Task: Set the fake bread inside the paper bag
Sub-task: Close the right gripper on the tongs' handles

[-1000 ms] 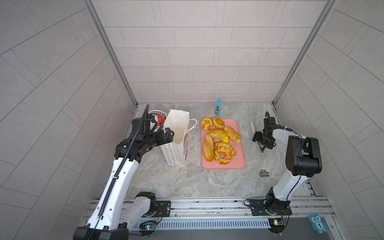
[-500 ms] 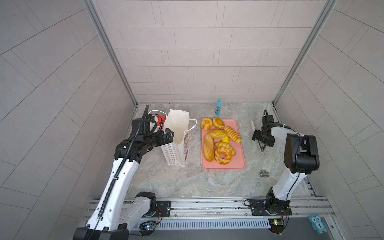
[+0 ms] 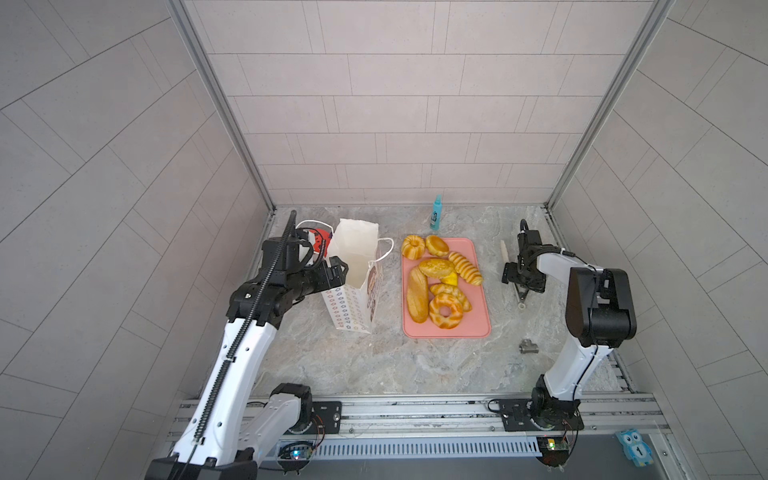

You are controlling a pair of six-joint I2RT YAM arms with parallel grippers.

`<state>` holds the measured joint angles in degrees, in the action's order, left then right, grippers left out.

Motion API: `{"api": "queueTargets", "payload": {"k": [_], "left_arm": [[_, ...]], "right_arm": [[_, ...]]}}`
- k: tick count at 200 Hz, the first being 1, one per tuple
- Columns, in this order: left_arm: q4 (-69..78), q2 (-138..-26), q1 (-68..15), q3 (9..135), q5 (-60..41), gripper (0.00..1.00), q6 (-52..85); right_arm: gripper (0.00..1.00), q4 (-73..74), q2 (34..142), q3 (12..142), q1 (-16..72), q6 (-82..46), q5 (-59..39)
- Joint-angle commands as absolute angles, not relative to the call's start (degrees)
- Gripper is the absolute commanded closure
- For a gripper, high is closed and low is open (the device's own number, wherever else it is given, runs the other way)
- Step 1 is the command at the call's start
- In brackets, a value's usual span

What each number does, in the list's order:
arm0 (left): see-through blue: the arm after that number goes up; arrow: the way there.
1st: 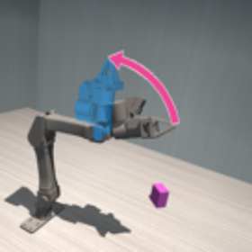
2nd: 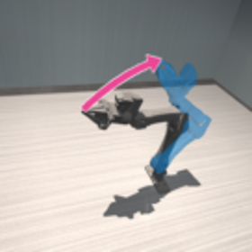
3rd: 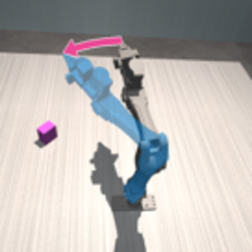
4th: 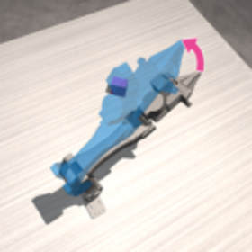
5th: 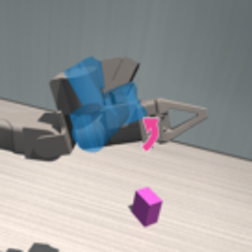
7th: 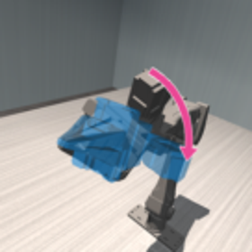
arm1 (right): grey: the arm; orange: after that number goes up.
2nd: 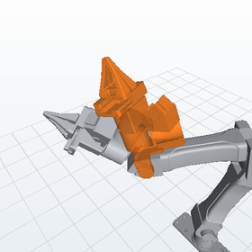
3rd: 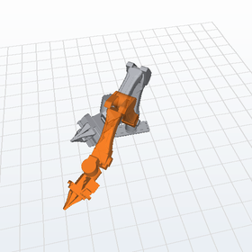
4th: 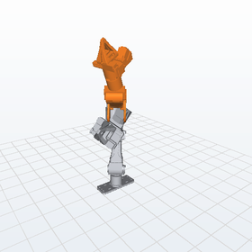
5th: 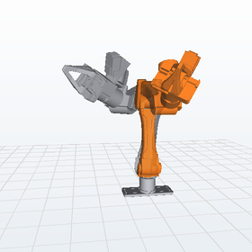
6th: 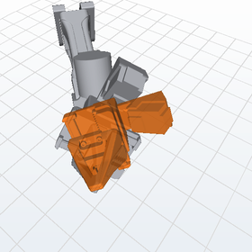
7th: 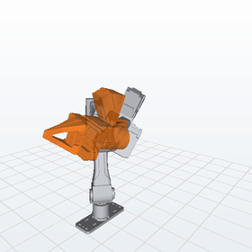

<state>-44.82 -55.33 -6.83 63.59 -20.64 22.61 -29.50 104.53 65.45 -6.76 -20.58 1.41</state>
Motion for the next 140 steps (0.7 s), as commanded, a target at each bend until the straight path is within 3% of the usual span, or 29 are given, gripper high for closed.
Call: {"api": "queueTargets", "payload": {"k": [1,101,140], "left_arm": [[-44.7,-54.3,-6.7,63.0,-21.2,0.05,22.3],[-45.3,-54.1,-6.6,62.9,-21.0,0.05,22.1],[-45.6,-54.3,-6.4,63.5,-20.8,0.05,22.1]], "right_arm": [[0.17,-29.7,106.5,64.5,-7.4,-19.7,0.4],[0.43,-28.6,104.8,63.0,-8.9,-20.4,-1.6],[0.46,-29.0,99.4,61.9,-8.9,-20.9,-2.7]]}}
